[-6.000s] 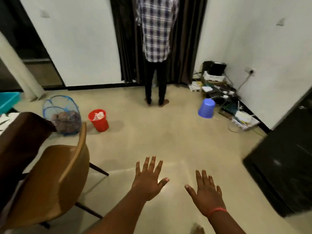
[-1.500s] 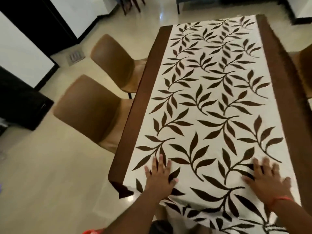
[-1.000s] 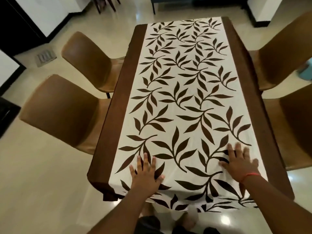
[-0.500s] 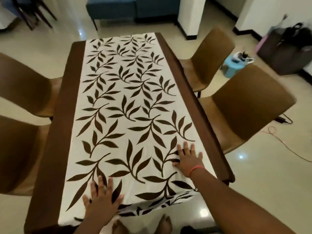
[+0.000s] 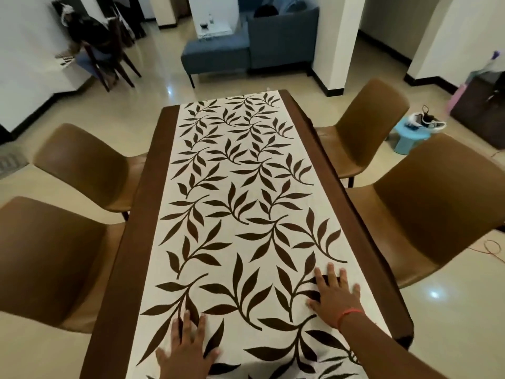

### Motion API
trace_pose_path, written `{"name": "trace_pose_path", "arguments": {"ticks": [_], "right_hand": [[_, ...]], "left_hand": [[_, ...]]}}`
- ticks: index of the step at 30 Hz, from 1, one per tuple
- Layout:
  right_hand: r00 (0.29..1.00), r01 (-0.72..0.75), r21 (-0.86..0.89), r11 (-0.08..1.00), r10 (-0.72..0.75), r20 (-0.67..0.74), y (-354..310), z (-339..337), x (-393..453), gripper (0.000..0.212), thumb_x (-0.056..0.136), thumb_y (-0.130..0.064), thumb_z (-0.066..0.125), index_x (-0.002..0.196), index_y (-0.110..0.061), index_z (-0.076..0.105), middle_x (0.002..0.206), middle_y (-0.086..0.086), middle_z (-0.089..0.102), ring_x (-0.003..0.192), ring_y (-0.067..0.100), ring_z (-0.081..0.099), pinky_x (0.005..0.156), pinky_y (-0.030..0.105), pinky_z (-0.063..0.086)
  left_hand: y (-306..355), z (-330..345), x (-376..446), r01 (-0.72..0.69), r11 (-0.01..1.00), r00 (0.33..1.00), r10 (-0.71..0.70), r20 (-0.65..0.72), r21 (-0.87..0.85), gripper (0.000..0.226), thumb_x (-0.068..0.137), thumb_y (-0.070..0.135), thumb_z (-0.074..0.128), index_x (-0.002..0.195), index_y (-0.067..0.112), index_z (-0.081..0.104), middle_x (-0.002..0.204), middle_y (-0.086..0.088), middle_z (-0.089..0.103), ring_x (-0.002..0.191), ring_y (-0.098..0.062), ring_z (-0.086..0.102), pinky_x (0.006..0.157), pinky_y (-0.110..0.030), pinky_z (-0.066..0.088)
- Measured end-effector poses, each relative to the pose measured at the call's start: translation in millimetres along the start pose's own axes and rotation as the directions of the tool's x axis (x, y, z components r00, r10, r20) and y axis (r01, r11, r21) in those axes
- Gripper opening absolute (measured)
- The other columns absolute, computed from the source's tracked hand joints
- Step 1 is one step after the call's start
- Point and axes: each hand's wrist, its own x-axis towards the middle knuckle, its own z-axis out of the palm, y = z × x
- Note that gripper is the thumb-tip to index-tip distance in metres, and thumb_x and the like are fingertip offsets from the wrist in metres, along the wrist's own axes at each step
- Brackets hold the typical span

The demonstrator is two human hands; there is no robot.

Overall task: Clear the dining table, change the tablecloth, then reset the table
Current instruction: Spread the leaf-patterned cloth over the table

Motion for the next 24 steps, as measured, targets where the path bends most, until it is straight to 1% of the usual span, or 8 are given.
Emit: {"name": "trace_pose_path", "arguments": {"ticks": [3, 6, 8, 10, 12, 13, 20, 24], "right_hand": [[1.0, -0.009, -0.005, 1.0, 0.009, 0.008, 2, 1, 2, 0.089, 0.092, -0.069, 0.036, 0.155, -0.032, -0.015, 0.163, 0.006, -0.023, 0.149, 0.037, -0.018, 0.118, 0.063, 0.007], [0.999, -0.016, -0.028, 0.999, 0.014, -0.05, -1, 1, 4, 0.086, 0.093, -0.069, 0.031, 0.156, -0.03, -0.011, 0.165, 0.007, -0.016, 0.151, 0.038, -0.009, 0.119, 0.061, 0.012], [0.996, -0.008, -0.036, 0.999, 0.005, -0.088, -6, 4, 5, 0.084, 0.093, -0.07, 0.029, 0.156, -0.031, -0.01, 0.165, 0.007, -0.015, 0.151, 0.037, -0.008, 0.119, 0.061, 0.013], [0.997, -0.009, -0.037, 0.999, 0.006, -0.081, -10, 9, 5, 0.083, 0.092, -0.071, 0.028, 0.156, -0.032, -0.008, 0.165, 0.005, -0.016, 0.151, 0.037, -0.01, 0.118, 0.061, 0.012], [0.996, -0.02, -0.032, 0.999, 0.017, -0.088, -11, 11, 5, 0.083, 0.092, -0.072, 0.027, 0.157, -0.032, -0.007, 0.165, 0.005, -0.014, 0.151, 0.036, -0.009, 0.118, 0.06, 0.012], [0.994, -0.021, -0.037, 0.999, 0.017, -0.106, -11, 12, 5, 0.083, 0.092, -0.072, 0.027, 0.157, -0.031, -0.005, 0.165, 0.006, -0.012, 0.151, 0.036, -0.007, 0.119, 0.06, 0.013], [0.991, 0.031, -0.081, 0.996, -0.04, -0.125, -40, 16, 4, 0.077, 0.095, -0.065, 0.026, 0.158, -0.029, 0.0, 0.166, 0.007, -0.006, 0.152, 0.032, -0.002, 0.12, 0.056, 0.014], [0.991, 0.019, -0.069, 0.997, -0.028, -0.129, -62, 16, 2, 0.073, 0.096, -0.063, 0.025, 0.157, -0.029, 0.004, 0.166, 0.005, -0.003, 0.153, 0.031, 0.0, 0.12, 0.056, 0.015]], "left_hand": [[1, -3, -2, -0.047, 0.997, 0.999, 0.048, 0.019, -0.062, 0.092, 0.082, 0.083, 0.032, 0.154, 0.045, -0.011, 0.166, 0.003, -0.017, 0.153, -0.025, -0.008, 0.113, -0.062, 0.021], [-5, -7, 1, -0.053, 0.996, 0.999, 0.053, -0.005, -0.065, 0.087, 0.069, 0.08, 0.05, 0.145, 0.039, 0.046, 0.157, -0.009, 0.037, 0.14, -0.036, 0.042, 0.095, -0.071, 0.041], [-17, 5, 7, -0.062, 0.996, 0.998, 0.061, -0.024, -0.069, 0.084, 0.061, 0.076, 0.057, 0.131, 0.029, 0.065, 0.141, -0.014, 0.056, 0.122, -0.039, 0.059, 0.079, -0.072, 0.047], [-23, -1, 3, -0.077, 0.995, 0.997, 0.076, -0.014, -0.068, 0.084, 0.075, 0.078, 0.044, 0.146, 0.034, 0.046, 0.156, -0.014, 0.038, 0.139, -0.04, 0.042, 0.092, -0.071, 0.041], [-30, 4, 4, -0.117, 0.992, 0.99, 0.113, -0.085, -0.042, 0.083, 0.086, 0.076, 0.028, 0.157, 0.038, 0.008, 0.167, -0.006, 0.001, 0.153, -0.033, 0.005, 0.112, -0.065, 0.021], [-32, 2, 2, -0.106, 0.992, 0.991, 0.1, -0.085, -0.065, 0.084, 0.087, 0.076, 0.023, 0.157, 0.036, 0.001, 0.167, -0.003, -0.005, 0.153, -0.03, -0.002, 0.116, -0.062, 0.015], [-71, 0, 4, -0.012, 0.991, 0.986, -0.009, -0.166, -0.131, 0.077, 0.091, 0.072, 0.025, 0.157, 0.034, 0.017, 0.167, -0.007, 0.007, 0.152, -0.034, 0.012, 0.115, -0.063, 0.021], [-109, 8, 11, 0.015, 0.984, 0.998, -0.025, -0.056, -0.177, 0.074, 0.095, 0.069, 0.019, 0.157, 0.036, -0.002, 0.167, -0.002, -0.009, 0.153, -0.031, -0.007, 0.12, -0.06, 0.01]]}}
